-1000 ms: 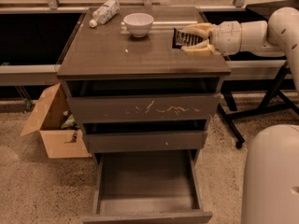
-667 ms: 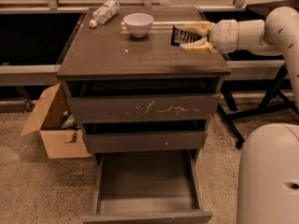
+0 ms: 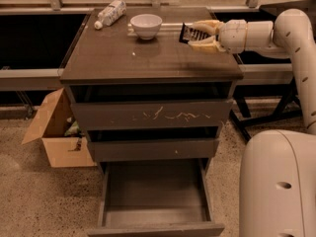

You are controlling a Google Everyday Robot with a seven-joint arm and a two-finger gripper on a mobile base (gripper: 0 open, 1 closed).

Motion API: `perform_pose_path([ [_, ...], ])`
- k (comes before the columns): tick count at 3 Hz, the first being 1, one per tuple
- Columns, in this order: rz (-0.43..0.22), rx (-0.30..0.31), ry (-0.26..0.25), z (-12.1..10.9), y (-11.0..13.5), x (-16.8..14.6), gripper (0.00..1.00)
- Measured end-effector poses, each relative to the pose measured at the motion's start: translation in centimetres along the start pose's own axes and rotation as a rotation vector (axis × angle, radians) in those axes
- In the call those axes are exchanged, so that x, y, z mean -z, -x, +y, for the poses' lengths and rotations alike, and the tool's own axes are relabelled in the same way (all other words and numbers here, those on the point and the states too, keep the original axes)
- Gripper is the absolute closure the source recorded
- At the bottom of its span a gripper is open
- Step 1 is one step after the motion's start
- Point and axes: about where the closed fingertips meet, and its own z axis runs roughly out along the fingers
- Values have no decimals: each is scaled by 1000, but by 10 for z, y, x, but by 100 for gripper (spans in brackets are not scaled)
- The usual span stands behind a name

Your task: Pick rxbar chocolate from bottom drawer and place on counter

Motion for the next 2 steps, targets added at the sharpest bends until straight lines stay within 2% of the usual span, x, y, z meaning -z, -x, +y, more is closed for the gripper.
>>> perform_pose_path([
  [2, 29, -39, -51, -18, -17, -3, 14],
])
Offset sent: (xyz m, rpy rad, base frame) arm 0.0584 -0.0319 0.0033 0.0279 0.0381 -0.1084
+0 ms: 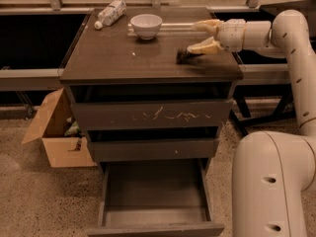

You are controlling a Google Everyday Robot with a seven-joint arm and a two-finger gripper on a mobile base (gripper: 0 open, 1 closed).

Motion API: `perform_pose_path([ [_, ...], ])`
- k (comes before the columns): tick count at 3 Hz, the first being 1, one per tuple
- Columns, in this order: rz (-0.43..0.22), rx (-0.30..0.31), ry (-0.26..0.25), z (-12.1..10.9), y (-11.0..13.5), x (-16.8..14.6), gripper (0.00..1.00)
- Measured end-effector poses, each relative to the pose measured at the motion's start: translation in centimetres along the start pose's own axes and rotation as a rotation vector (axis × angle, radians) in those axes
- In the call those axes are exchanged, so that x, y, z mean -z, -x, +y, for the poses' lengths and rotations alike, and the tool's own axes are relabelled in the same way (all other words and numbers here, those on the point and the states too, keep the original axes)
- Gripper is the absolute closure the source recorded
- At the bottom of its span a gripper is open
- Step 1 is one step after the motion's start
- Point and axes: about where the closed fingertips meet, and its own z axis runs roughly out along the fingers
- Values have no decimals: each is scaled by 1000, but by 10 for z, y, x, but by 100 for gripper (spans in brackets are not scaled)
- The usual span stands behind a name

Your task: Pick rxbar chocolate from bottom drawer and place on counter

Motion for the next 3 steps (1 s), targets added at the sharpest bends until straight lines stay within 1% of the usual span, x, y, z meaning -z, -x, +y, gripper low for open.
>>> perform_pose_path([
  [1, -3, -9, -34, -9, -1, 7, 0],
  [2, -10, 7, -110, -27, 8, 38, 0],
  [3, -13, 30, -185, -42, 23, 73, 0],
])
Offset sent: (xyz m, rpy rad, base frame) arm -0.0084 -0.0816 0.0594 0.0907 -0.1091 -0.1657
